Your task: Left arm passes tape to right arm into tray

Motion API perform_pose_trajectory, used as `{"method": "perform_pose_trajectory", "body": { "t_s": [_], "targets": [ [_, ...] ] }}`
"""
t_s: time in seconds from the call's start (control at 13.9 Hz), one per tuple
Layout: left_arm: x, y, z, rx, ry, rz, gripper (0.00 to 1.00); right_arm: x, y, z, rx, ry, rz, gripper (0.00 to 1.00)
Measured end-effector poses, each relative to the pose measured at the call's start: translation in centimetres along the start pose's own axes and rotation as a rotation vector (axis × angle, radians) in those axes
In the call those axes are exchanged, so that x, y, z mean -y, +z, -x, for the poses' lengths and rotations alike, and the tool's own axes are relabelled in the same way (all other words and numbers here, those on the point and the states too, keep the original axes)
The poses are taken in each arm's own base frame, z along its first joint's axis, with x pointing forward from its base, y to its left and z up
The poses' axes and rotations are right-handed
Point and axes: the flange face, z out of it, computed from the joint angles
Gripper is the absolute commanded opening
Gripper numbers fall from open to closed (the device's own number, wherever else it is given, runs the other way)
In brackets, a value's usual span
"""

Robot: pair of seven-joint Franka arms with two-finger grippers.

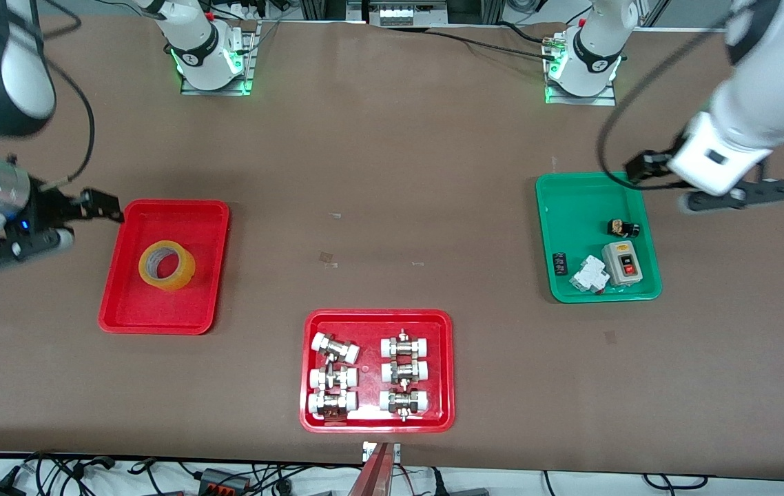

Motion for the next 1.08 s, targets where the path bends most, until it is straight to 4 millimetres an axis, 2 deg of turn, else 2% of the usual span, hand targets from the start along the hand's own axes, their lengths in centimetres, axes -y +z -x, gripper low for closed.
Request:
{"method": "perform_pose_trajectory", "body": {
  "t_s": [0.07, 0.14, 0.29, 0.36, 0.58, 0.94, 1.08],
  "targets": [
    [1.3, 0.2, -0.3, 0.005, 0.014, -0.004, 1.0, 1.5, -1.8, 1.1, -0.006, 0.048, 0.011, 1.0],
    [1.7, 0.2, -0.2, 0.011, 0.022, -0.004, 1.0, 3.0, -3.4, 2.1, -0.013, 0.084, 0.024, 1.0],
    [0.9, 0.1, 0.9, 0.026, 0.036, 0.02, 1.0, 5.8, -5.5, 4.3, -0.039, 0.121, 0.037, 1.0],
    [0.7, 0.0, 1.5, 0.025, 0.037, 0.031, 1.0, 6.4, -5.6, 5.2, -0.058, 0.128, 0.041, 1.0],
    [0.9, -0.8, 2.4, -0.004, 0.032, 0.043, 1.0, 6.1, -4.9, 7.2, -0.104, 0.139, 0.049, 1.0],
    [1.2, -2.0, 2.7, -0.037, 0.014, 0.049, 1.0, 4.7, -8.1, 5.8, -0.118, 0.164, 0.057, 1.0],
    [1.1, -2.0, 2.7, -0.036, 0.013, 0.049, 1.0, 4.7, -8.4, 5.9, -0.103, 0.186, 0.056, 1.0]
  ]
}}
